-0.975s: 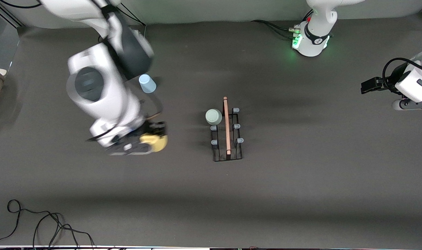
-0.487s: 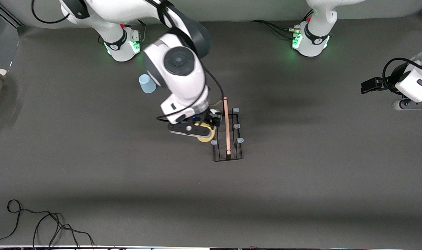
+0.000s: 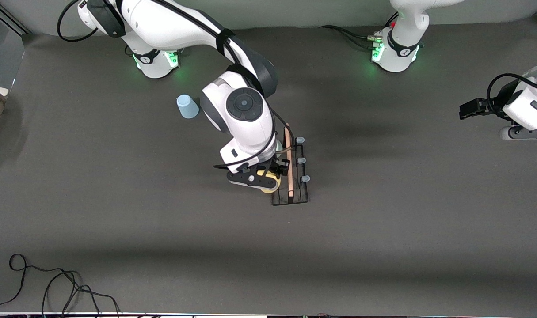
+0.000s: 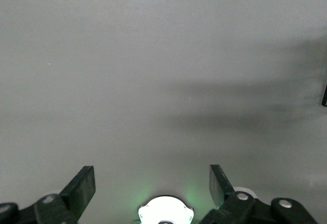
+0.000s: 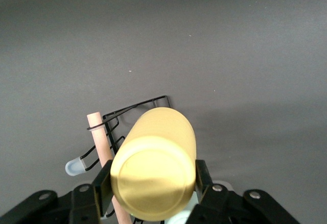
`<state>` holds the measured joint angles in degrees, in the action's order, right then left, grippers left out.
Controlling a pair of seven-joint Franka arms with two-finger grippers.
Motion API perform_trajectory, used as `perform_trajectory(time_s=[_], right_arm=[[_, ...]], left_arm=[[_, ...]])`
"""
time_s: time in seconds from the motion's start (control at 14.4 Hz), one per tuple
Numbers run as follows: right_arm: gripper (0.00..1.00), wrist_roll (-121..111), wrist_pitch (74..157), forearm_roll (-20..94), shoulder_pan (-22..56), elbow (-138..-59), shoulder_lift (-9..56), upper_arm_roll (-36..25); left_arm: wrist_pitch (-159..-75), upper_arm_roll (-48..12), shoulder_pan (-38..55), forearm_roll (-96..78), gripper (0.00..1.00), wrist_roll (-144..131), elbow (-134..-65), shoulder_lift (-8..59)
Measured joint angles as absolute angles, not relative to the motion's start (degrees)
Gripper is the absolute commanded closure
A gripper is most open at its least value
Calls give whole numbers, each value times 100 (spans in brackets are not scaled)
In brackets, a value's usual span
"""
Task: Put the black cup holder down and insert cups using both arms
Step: 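Carry the yellow cup over the cup holder with the right gripper, then lower the yellow cup into a holder slot and release it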
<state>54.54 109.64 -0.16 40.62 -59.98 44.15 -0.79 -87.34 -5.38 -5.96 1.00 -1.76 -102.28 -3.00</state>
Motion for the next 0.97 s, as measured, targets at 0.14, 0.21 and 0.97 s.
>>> perform_trajectory(time_s=[0.14,0.21,0.97], right_arm=[[77,5454,11016,-16,4066,-5997,4479,-78],[77,5454,11033,-16,4078,-5997,4511,-77],[0,5461,11614,-93,4116,-5995,5072,-95]], left_arm=[[-8734,-538,-596,100,1,-176,-10228,-300],[-8734,-538,-596,100,1,-176,-10228,-300],[-8734,-538,-596,100,1,-176,-10228,-300]])
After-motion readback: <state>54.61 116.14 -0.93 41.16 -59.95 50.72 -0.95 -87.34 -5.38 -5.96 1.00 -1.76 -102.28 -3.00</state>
